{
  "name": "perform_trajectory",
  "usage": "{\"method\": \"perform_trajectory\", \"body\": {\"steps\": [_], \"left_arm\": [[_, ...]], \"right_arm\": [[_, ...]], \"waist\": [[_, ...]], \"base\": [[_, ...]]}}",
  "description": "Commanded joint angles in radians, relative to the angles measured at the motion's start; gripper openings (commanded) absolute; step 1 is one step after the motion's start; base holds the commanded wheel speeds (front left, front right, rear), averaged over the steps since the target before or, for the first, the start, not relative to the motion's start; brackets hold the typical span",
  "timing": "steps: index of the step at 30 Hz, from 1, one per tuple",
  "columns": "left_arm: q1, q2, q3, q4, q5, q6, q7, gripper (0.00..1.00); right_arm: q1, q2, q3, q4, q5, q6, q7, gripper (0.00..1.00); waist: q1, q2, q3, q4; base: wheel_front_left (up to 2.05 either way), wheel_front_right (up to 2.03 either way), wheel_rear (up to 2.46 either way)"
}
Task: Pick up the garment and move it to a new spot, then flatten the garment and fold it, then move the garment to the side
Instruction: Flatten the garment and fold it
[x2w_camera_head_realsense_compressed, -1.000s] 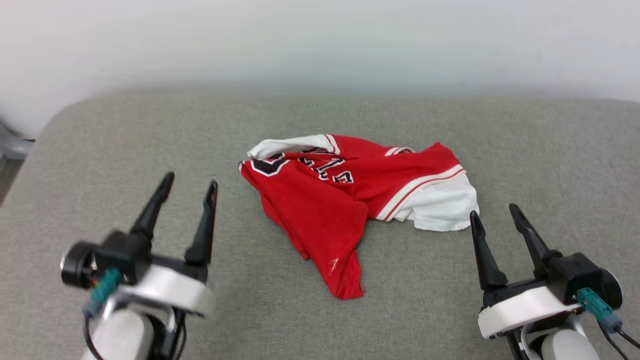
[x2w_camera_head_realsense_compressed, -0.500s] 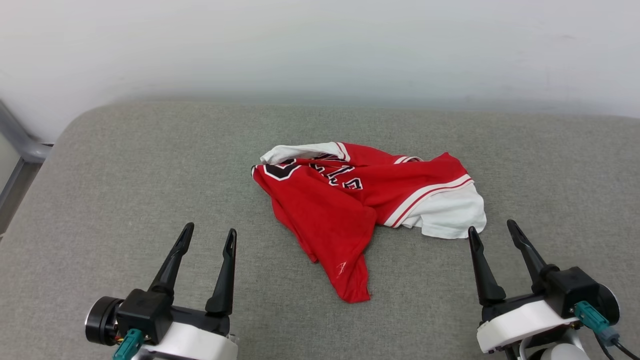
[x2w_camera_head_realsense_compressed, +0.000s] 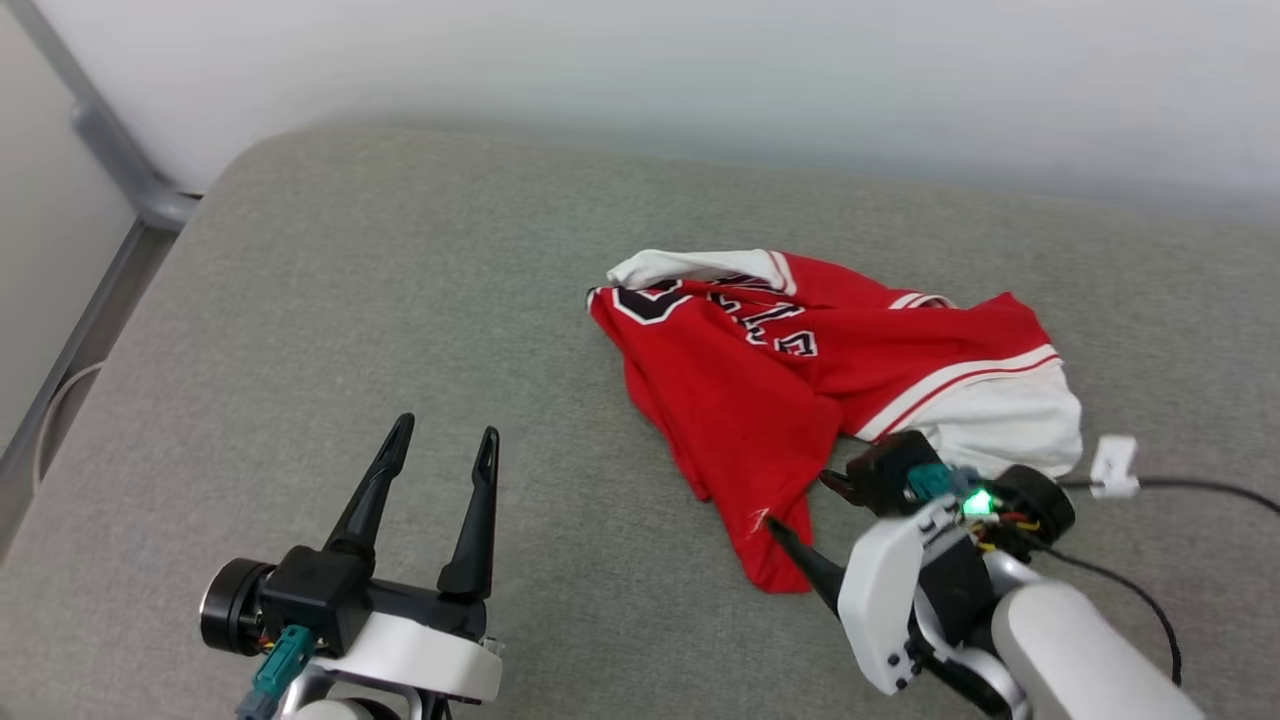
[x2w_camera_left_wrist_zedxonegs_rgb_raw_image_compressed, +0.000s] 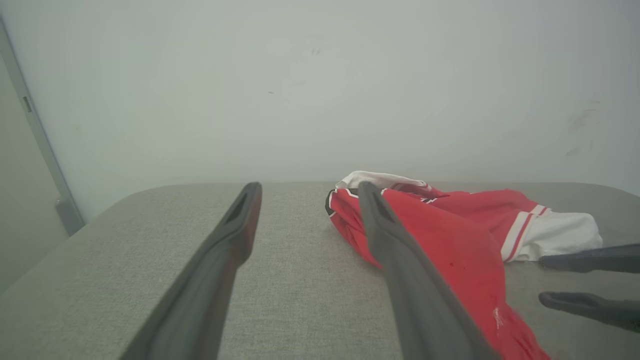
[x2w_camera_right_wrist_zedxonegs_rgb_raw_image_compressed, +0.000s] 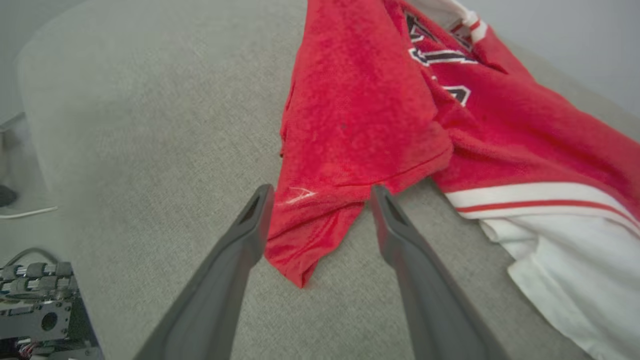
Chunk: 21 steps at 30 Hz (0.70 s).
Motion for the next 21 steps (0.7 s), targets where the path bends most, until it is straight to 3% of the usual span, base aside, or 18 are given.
{"method": "perform_trajectory", "body": {"steps": [1, 6, 10, 21], "left_arm": [[-0.018, -0.004, 0.003, 0.005, 0.005, -0.005, -0.003, 1.0], [-0.035, -0.02, -0.003, 0.014, 0.008, -0.015, -0.003, 1.0], [-0.046, -0.026, -0.008, 0.017, 0.003, -0.019, -0.003, 1.0], [-0.043, -0.036, 0.008, 0.025, 0.003, -0.024, -0.003, 1.0]], "right_arm": [[-0.049, -0.015, 0.035, 0.009, 0.051, -0.001, 0.074, 1.0], [-0.18, -0.065, 0.135, 0.067, 0.138, -0.001, 0.302, 1.0], [-0.241, -0.075, 0.174, 0.139, 0.168, -0.001, 0.408, 1.0], [-0.239, -0.1, 0.283, 0.308, 0.194, -0.001, 0.428, 1.0]], "waist": [[0.0, -0.0001, 0.023, 0.036], [0.0, -0.0001, 0.05, 0.098], [0.0, -0.0001, 0.071, 0.148], [0.0, -0.0001, 0.085, 0.183]], "base": [[0.0, 0.0, 0.0], [0.0, 0.0, 0.0], [0.0, 0.0, 0.0], [0.0, 0.0, 0.0]]}}
